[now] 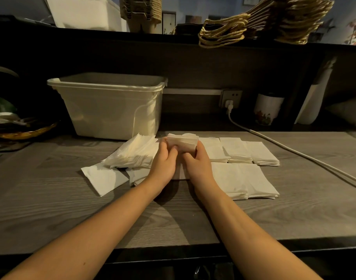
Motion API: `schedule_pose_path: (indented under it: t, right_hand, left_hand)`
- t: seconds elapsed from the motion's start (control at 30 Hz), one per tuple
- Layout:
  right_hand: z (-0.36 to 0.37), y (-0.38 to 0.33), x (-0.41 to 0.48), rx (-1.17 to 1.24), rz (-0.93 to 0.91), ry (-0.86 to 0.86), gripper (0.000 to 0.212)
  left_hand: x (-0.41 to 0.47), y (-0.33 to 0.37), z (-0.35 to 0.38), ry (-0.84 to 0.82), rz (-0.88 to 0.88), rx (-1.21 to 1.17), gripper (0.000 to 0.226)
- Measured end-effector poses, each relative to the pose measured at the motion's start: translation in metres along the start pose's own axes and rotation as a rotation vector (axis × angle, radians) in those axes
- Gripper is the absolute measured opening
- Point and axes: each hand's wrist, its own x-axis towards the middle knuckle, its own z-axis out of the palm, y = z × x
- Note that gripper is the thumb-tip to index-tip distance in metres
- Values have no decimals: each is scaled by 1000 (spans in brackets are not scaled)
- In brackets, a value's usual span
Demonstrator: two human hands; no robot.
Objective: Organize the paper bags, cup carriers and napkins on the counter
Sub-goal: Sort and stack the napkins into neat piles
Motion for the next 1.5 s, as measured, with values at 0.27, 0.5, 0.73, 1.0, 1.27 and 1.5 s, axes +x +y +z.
schedule_pose_path:
  t: [0.27,0.5,0.73,1.0,1.27,1.5]
  right_hand:
    - [0,3,1,47,-2,-34,28]
    - [-10,1,8,844,287,-24,25]
    - [-10,-7,6,947,277,-111,45]
    - [-34,-20,8,-85,-85,-32,28]
    - [-47,-7,-4,-296,-5,-66,21]
    - [-48,-7,-7,-320,11,-147,26]
  left_hand:
    - [-2,3,-1,-2,87,-112,25]
    - [-2,1,-2,-67,-70,-175,49]
    - [2,4,-7,-47,-224,-474,22]
    - [13,5,-33,-81,47,33,19]
    - [14,1,-36,-153,46,209,13]
    - [15,-6,-37,-297,-16,286,30]
